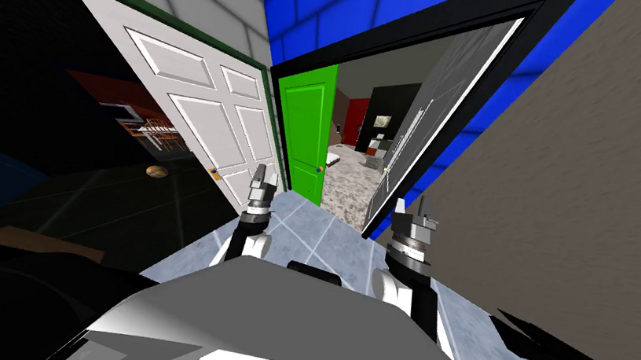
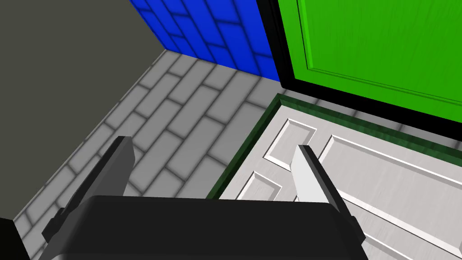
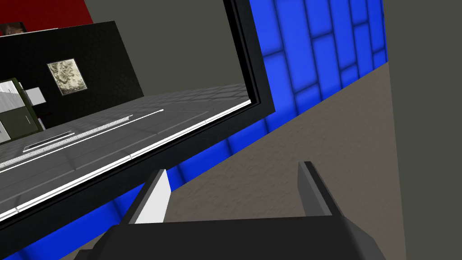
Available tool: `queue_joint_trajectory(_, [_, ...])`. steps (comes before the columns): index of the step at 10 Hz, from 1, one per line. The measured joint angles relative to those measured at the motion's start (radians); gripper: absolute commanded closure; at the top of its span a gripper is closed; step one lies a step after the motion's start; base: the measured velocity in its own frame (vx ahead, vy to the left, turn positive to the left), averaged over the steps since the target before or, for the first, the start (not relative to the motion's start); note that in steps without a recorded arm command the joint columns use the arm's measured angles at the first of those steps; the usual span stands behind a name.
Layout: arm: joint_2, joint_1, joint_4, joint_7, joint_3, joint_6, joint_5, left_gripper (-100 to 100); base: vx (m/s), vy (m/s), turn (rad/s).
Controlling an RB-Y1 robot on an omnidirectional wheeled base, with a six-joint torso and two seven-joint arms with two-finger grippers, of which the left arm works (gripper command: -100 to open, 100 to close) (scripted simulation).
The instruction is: Push the door open
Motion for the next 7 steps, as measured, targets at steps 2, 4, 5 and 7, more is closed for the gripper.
queue_joint_trajectory(2, [0.011, -0.007, 0.024, -0.023, -0.003, -0.003, -0.008, -100, 0.144, 0.018, 0.000])
queue_joint_trajectory(4, [0.020, -0.016, 0.061, -0.057, -0.011, -0.013, -0.020, -100, 0.154, 0.034, 0.000])
queue_joint_trajectory(5, [0.027, -0.024, 0.084, -0.072, -0.009, -0.019, -0.023, -100, 0.119, 0.029, 0.000])
queue_joint_trajectory(7, [0.040, -0.036, 0.115, -0.093, -0.004, -0.026, -0.027, -100, 0.084, 0.021, 0.000])
